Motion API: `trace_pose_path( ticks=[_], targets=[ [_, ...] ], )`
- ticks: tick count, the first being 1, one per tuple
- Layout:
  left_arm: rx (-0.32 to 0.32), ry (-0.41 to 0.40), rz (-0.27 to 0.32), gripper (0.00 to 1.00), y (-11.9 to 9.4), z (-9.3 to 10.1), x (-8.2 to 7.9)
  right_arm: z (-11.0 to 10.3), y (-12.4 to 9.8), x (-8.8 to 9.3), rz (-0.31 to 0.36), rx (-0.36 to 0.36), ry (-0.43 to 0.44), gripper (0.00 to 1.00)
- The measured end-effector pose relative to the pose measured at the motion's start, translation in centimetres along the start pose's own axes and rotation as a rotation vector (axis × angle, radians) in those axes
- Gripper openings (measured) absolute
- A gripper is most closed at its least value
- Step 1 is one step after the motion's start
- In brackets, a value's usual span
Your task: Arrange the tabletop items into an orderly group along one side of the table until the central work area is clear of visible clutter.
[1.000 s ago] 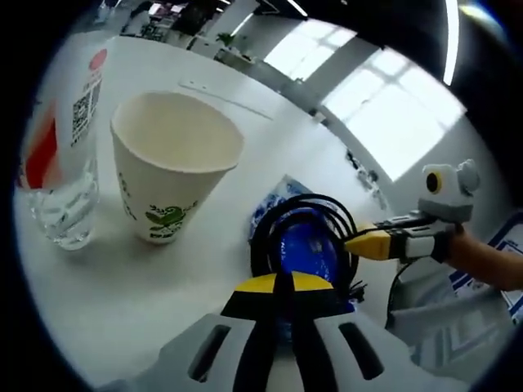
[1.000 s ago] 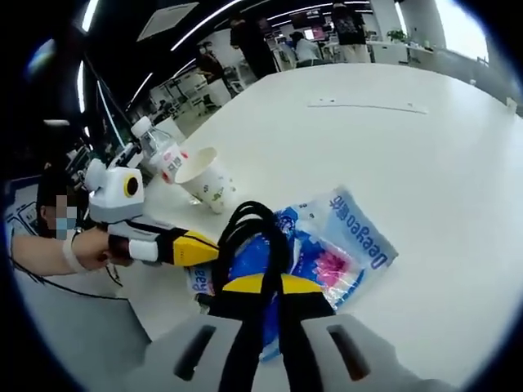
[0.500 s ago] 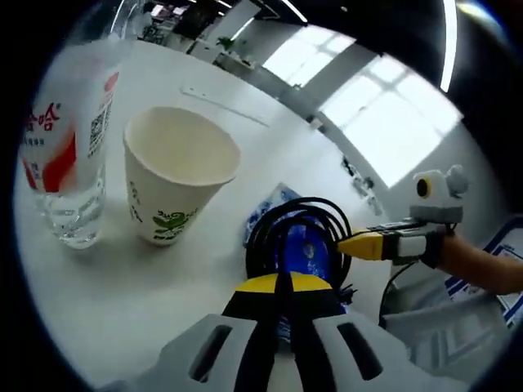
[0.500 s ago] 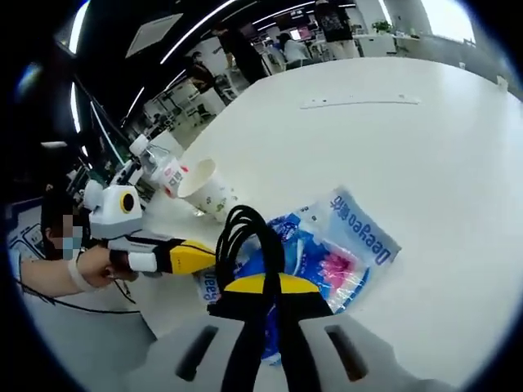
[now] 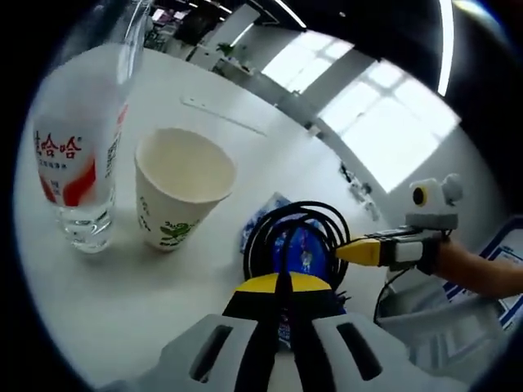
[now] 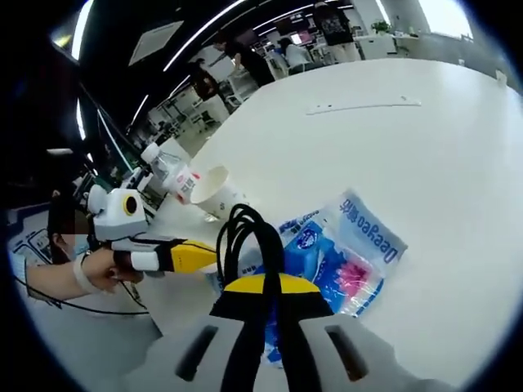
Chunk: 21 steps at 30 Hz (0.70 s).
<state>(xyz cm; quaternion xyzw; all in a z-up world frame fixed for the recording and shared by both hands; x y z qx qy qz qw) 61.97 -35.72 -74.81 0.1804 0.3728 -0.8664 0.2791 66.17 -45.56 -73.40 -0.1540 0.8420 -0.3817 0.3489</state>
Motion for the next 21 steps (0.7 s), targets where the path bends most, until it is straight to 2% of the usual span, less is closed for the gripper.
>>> trace_pose_path(
  ticks=[10, 21],
  targets=[
    [0.001, 0.006, 0.021, 0.00, -1.0, 0.6, -0.7, -0.7, -0.3, -0.4, 0.011, -0.034, 0.038, 0.00],
    [0.004, 0.022, 0.029, 0.00, -1.3, 1.6, -1.2, -1.1, -1.5, -0.5, 0.014, -0.040, 0.035, 0.00]
  ],
)
Point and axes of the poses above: the point that each gripper's makers call its tool centre point, and the gripper's own axes: y roughly forward along the fingers, z roughly to its right, x roughly out of its underside, the point moved 2 cm from there along -y, roughly backward along the fingers, and after that the axes turned 10 degrees about -z, right-handed, at the moved point
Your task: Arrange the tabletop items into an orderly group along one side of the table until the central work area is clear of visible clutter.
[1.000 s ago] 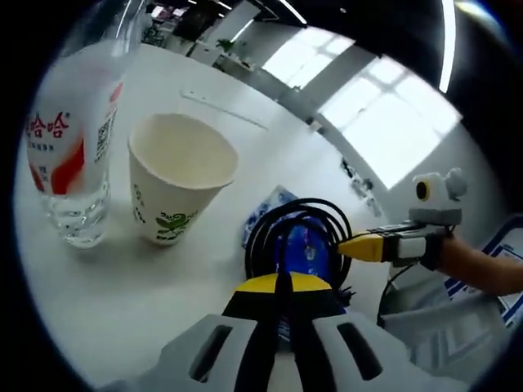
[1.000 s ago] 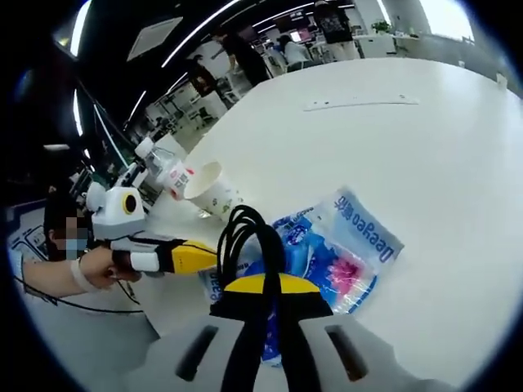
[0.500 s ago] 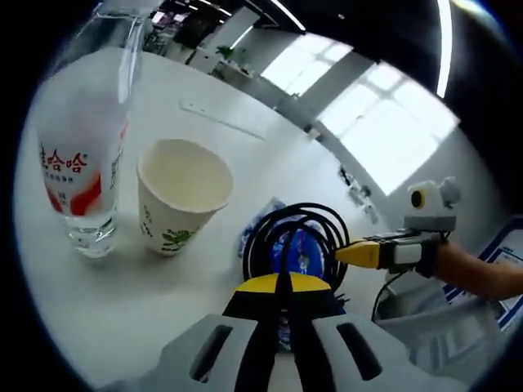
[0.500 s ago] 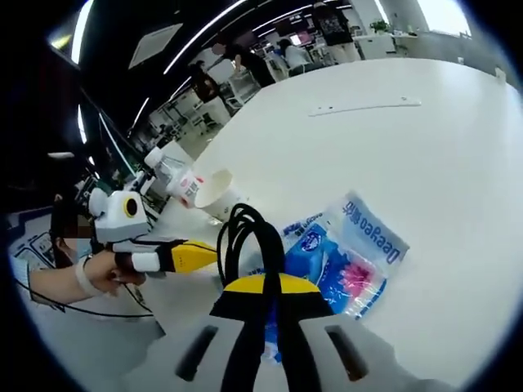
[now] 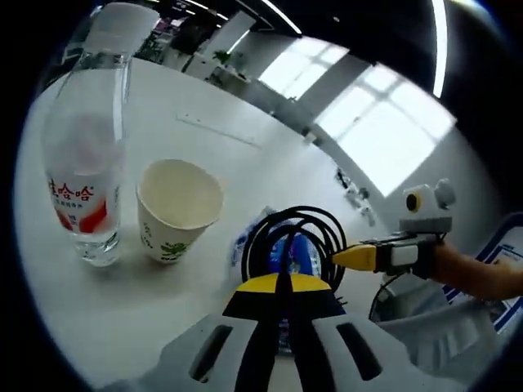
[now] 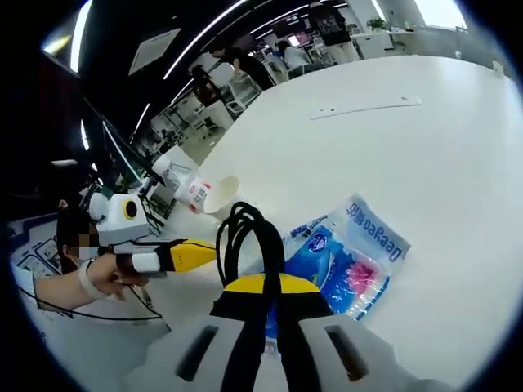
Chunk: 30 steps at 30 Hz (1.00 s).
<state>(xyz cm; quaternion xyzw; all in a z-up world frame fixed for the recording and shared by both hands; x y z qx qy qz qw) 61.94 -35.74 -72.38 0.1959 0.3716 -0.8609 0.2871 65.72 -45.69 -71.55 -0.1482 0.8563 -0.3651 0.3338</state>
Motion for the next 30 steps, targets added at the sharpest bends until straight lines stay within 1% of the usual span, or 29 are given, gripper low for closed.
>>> trace_pose_path(
  ticks=[5, 11, 15, 19, 30],
  targets=[
    [0.009, 0.022, 0.000, 0.00, 0.5, 0.9, -0.8, 0.5, -1.1, -0.3, 0.014, 0.003, 0.012, 0.00],
    [0.029, 0.048, -0.012, 0.00, 1.6, 2.4, -1.2, 1.5, -2.6, 0.1, 0.024, 0.014, 0.029, 0.00],
    [0.053, 0.045, -0.017, 0.00, 2.7, 3.7, -1.1, 2.6, -3.8, 0.4, 0.036, 0.023, 0.057, 0.00],
    [0.065, 0.065, -0.027, 0.00, 3.6, 4.8, -1.2, 3.3, -5.0, 1.0, 0.044, 0.031, 0.073, 0.00],
    [0.115, 0.100, -0.073, 0.00, 6.4, 8.1, -0.7, 6.0, -8.1, 2.5, 0.062, 0.062, 0.127, 0.00]
  ],
)
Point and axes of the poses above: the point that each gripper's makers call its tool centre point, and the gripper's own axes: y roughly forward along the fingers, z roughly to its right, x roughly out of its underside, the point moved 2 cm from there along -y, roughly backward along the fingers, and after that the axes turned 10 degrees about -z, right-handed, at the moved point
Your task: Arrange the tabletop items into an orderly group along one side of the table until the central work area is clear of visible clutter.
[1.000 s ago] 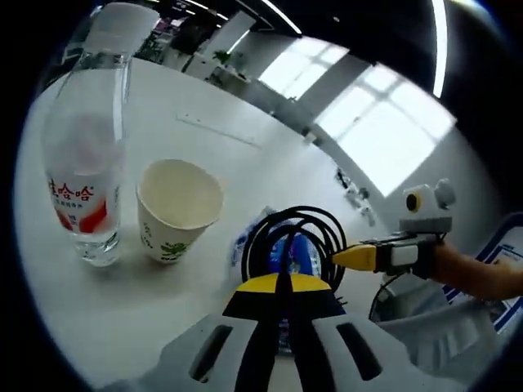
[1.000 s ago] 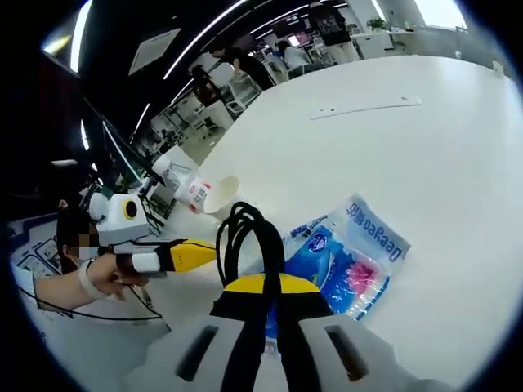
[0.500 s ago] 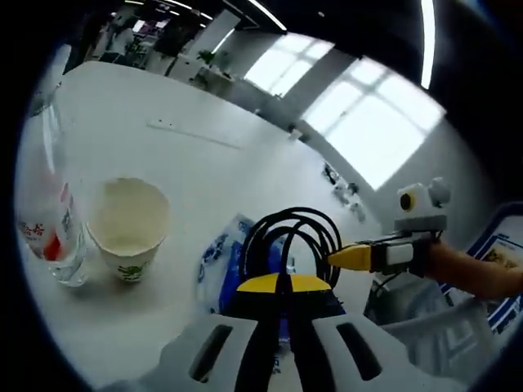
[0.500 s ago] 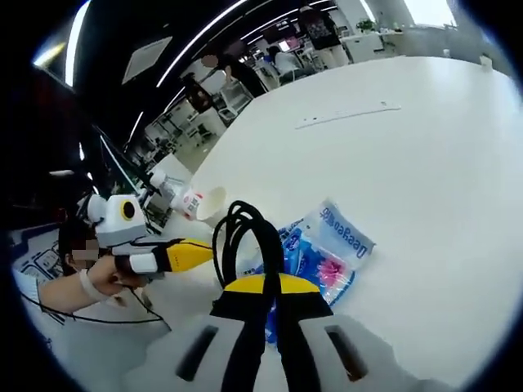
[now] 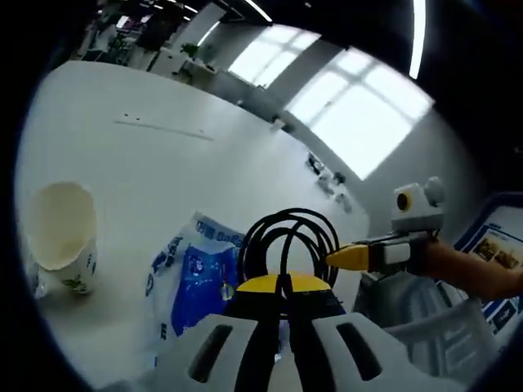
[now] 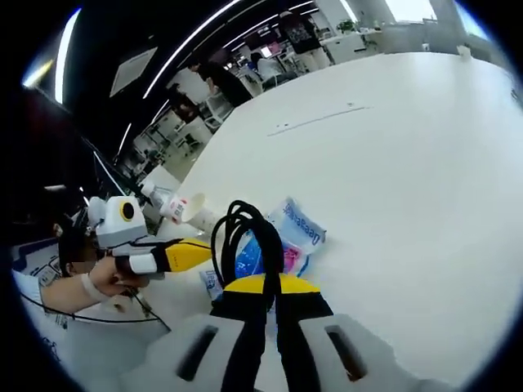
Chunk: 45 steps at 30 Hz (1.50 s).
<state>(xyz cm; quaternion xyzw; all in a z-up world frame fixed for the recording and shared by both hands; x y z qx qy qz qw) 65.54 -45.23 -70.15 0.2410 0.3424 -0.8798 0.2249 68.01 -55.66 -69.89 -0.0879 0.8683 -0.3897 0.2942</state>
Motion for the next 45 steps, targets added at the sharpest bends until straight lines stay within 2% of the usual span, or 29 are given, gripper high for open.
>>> trace_pose_path(
  ticks=[9, 19, 28, 37, 45],
  targets=[
    [0.039, 0.010, -0.036, 0.00, 2.6, 1.9, 0.5, 2.3, -1.7, 1.0, 0.003, 0.021, 0.043, 0.00],
    [0.059, 0.014, -0.074, 0.00, 5.1, 3.0, 1.2, 4.4, -2.7, 2.4, -0.003, 0.033, 0.080, 0.00],
    [0.064, 0.007, -0.106, 0.00, 7.0, 3.4, 2.0, 6.2, -3.1, 3.6, -0.008, 0.034, 0.114, 0.00],
    [0.076, 0.001, -0.140, 0.00, 8.7, 3.9, 3.4, 7.9, -3.1, 5.5, -0.028, 0.041, 0.164, 0.00],
    [0.082, -0.006, -0.159, 0.00, 9.5, 3.8, 4.1, 8.4, -3.0, 6.3, -0.044, 0.040, 0.180, 0.00]
  ],
)
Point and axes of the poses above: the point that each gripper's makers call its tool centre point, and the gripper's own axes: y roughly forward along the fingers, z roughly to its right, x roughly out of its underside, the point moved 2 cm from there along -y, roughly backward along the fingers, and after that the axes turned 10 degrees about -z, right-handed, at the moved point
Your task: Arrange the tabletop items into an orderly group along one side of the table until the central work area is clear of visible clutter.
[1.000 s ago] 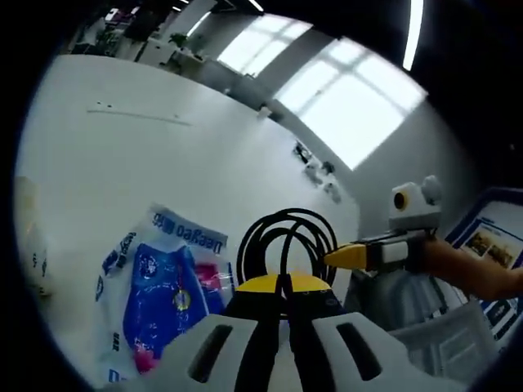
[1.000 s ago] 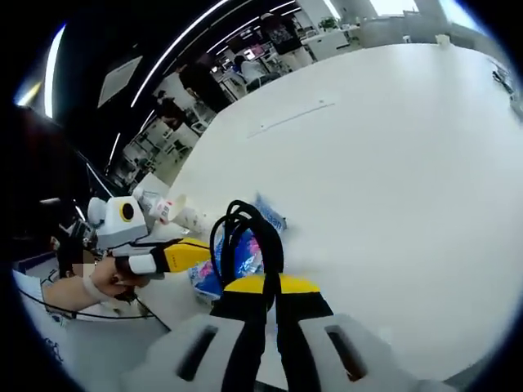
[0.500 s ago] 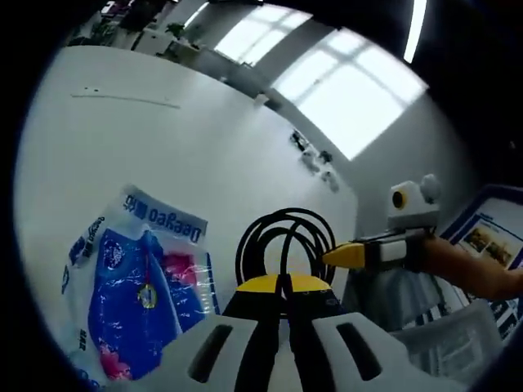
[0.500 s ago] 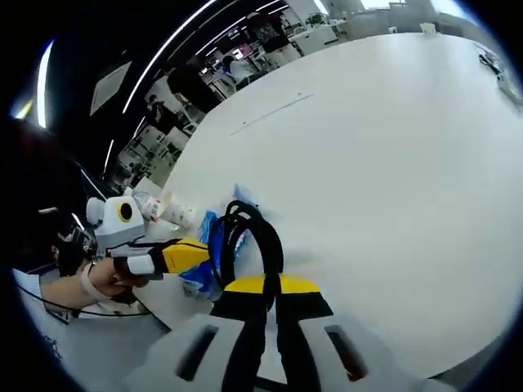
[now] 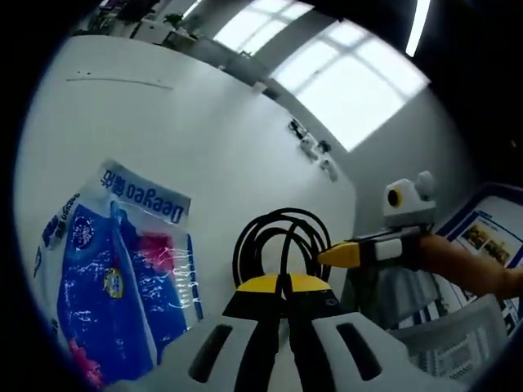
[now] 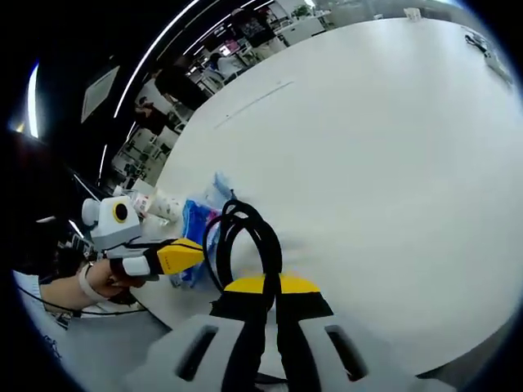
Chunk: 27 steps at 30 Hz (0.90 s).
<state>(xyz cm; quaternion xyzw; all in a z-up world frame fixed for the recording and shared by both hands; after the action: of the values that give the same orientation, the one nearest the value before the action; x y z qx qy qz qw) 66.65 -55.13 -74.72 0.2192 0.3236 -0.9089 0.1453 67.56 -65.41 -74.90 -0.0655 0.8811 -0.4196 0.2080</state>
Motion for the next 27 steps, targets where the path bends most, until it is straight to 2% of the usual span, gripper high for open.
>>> trace_pose_path(
  ticks=[27],
  targets=[
    [-0.023, -0.016, -0.047, 0.00, 0.9, -1.1, 1.5, 1.6, 2.0, 0.9, -0.070, -0.010, 0.031, 0.00]
  ],
)
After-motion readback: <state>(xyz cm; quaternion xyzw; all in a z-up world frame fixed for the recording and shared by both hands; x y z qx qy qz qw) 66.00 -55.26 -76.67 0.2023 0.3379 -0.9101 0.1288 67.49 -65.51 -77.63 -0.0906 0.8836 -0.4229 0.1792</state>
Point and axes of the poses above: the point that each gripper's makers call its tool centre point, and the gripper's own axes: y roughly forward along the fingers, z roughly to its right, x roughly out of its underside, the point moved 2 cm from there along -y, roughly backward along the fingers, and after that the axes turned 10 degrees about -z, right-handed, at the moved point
